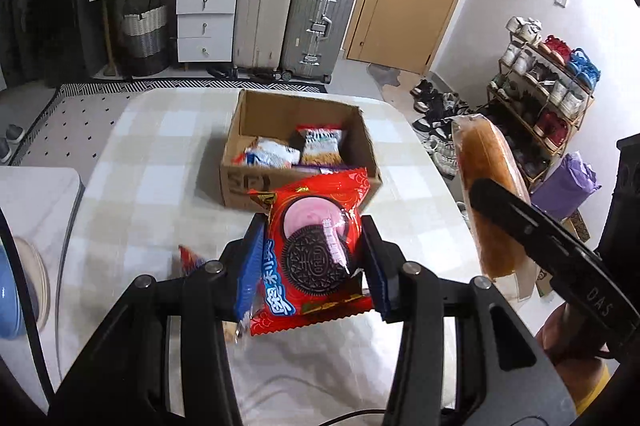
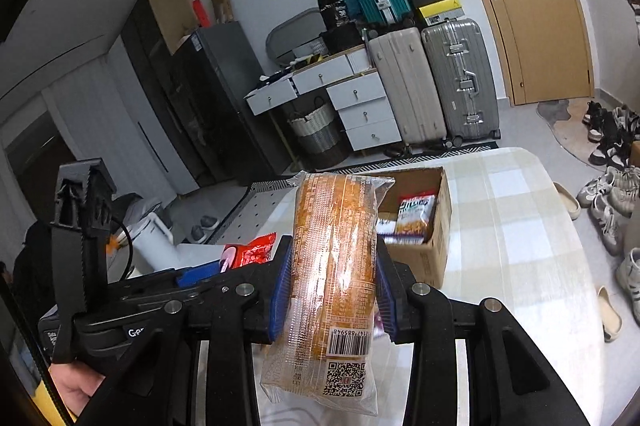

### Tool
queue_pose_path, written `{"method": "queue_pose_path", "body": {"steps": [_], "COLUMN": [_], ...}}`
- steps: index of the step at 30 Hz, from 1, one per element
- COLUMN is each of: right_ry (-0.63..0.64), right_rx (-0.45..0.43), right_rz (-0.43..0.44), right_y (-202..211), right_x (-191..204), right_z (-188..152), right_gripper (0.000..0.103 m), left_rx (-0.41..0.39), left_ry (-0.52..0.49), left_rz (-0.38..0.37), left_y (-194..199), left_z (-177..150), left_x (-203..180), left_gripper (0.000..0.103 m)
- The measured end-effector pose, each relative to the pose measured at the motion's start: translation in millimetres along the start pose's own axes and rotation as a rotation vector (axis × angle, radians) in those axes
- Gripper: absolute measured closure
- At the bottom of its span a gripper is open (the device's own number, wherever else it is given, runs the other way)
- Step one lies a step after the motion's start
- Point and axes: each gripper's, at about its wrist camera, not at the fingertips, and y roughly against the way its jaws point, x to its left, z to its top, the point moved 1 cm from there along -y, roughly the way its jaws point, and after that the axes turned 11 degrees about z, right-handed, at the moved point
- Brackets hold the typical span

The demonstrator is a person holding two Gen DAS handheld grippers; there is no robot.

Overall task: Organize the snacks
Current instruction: 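Lift the bread bag and Oreo pack and carry both over the box, then lower both packs into the box and open both grippers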

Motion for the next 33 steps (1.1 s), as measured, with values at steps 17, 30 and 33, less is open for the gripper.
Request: {"method": "queue_pose_path", "body": {"steps": [17, 30, 33], "right_ry": [-0.081, -0.135, -0.178], "right_rx": [0.074, 0.166, 0.167], "right_rz": [-0.026, -0.053, -0.042], "right_y": [-120, -196, -204], "right_x": [-77, -127, -141], "right_z": [66, 66, 64], "right_gripper": [0.066, 0.066, 0.066], "left_rx": [0.11, 0.242, 0.249], "left_ry": [0.064, 0.081, 0.053], "left_rz": [0.014, 0.031, 0.028], "left_y": [-152, -261, -272], "left_z": [118, 124, 124], "left_x": [16, 18, 13], "left_gripper": [0.061, 0.061, 0.061]}}
